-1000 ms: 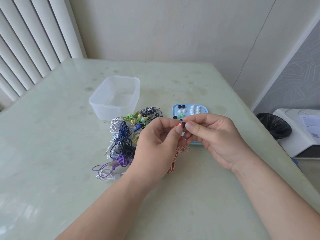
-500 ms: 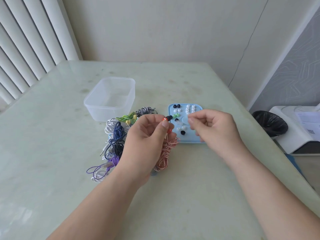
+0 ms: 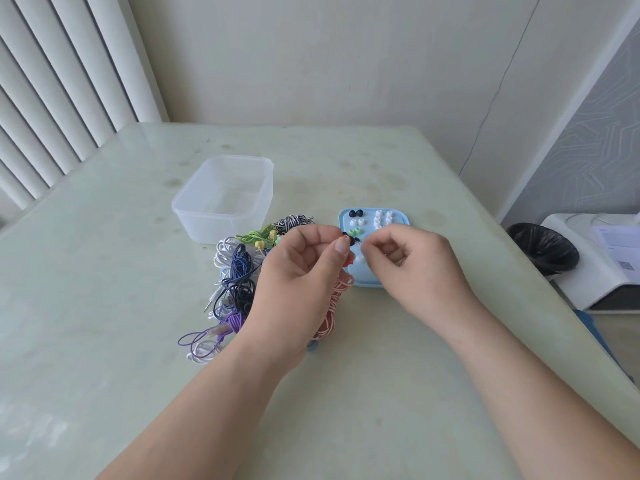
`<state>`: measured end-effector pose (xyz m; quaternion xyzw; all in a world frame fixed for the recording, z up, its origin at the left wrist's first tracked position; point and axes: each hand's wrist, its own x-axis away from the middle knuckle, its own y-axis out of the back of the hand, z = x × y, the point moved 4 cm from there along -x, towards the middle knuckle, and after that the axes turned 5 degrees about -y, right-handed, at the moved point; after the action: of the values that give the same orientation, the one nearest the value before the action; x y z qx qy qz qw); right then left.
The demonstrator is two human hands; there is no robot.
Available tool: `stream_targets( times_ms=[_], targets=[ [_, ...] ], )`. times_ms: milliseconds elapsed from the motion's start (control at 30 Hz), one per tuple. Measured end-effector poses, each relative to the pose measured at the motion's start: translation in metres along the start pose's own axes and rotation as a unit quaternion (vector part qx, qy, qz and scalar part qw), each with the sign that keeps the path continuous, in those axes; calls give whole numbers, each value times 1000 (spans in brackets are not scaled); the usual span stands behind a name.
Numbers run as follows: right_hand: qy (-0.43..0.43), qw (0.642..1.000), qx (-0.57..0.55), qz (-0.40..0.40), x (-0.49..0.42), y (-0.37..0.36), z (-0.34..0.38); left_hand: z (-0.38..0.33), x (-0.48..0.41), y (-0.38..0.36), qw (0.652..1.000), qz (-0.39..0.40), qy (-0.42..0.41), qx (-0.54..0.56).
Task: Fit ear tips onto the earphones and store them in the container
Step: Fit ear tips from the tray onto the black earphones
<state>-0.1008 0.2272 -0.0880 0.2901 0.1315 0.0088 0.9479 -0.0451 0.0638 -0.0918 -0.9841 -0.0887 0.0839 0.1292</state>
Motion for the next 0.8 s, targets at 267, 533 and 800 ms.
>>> stream_targets(
  times_ms=[267, 533, 800],
  targets=[
    [-147, 936, -307, 93, 6, -7, 11, -2, 0, 2, 997, -17, 20, 68],
    [-167, 903, -368, 145, 7, -9, 9, 1, 0, 4, 999, -39, 19, 32],
    [-188, 897, -377, 136, 5, -8, 7, 4, 2, 4, 994, -49, 65, 66]
  ],
)
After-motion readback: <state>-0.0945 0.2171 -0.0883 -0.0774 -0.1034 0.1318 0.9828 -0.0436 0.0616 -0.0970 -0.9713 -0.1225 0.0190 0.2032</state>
